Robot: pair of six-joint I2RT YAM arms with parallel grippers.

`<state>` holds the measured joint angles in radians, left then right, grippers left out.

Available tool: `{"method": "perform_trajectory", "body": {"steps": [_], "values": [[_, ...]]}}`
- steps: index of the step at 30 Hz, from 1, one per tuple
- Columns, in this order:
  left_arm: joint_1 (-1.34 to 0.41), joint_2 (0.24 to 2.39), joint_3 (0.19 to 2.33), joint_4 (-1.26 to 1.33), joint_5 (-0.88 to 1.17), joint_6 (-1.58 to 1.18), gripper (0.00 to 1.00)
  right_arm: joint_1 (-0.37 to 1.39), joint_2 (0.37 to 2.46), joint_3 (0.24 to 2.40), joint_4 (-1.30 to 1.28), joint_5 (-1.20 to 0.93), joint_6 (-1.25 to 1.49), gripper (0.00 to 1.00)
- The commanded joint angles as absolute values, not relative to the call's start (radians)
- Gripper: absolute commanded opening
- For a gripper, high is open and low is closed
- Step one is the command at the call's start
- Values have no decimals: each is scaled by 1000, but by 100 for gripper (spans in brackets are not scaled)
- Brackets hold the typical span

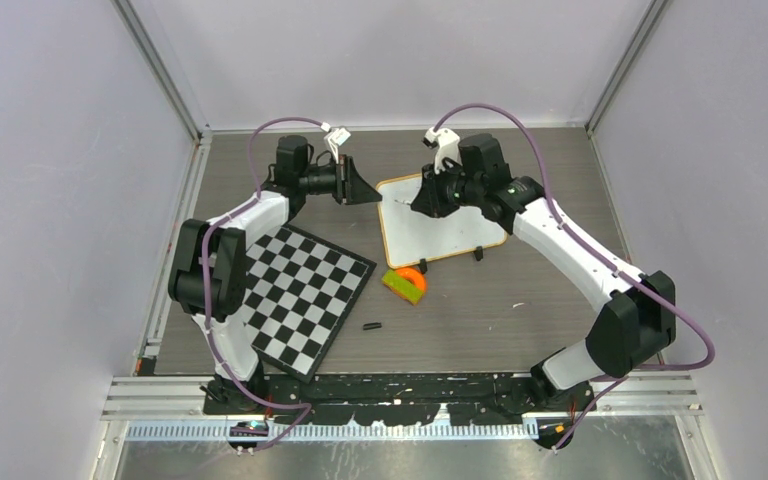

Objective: Write a sentence on the whiteboard
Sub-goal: Hold the whiteboard at the center of the board, then write a sentence on the whiteboard.

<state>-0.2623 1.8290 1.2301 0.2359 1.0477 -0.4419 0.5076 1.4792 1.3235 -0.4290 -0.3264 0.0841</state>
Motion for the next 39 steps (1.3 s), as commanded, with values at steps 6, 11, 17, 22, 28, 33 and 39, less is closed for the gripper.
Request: {"method": "perform_trajectory", "body": {"steps": [6, 11, 17, 22, 28, 33, 39], "values": [[-264, 1842, 1254, 294, 1071, -437, 18, 510, 1470, 1290, -323, -363, 66, 0], [-264, 1842, 1252, 296, 1072, -440, 12, 514, 1480, 1311, -323, -320, 74, 0], [-264, 1847, 1251, 309, 1077, -446, 11, 530, 1512, 1341, -331, -297, 75, 0], [-264, 1853, 1252, 320, 1083, -449, 17, 535, 1530, 1367, -334, -273, 77, 0], [-265, 1862, 1251, 329, 1085, -450, 12, 537, 1554, 1419, -361, -279, 86, 0], [-265, 1864, 1247, 345, 1088, -456, 8, 536, 1573, 1439, -373, -233, 81, 0], [-266, 1866, 1243, 360, 1091, -464, 2, 538, 1573, 1446, -390, -229, 78, 0]]}}
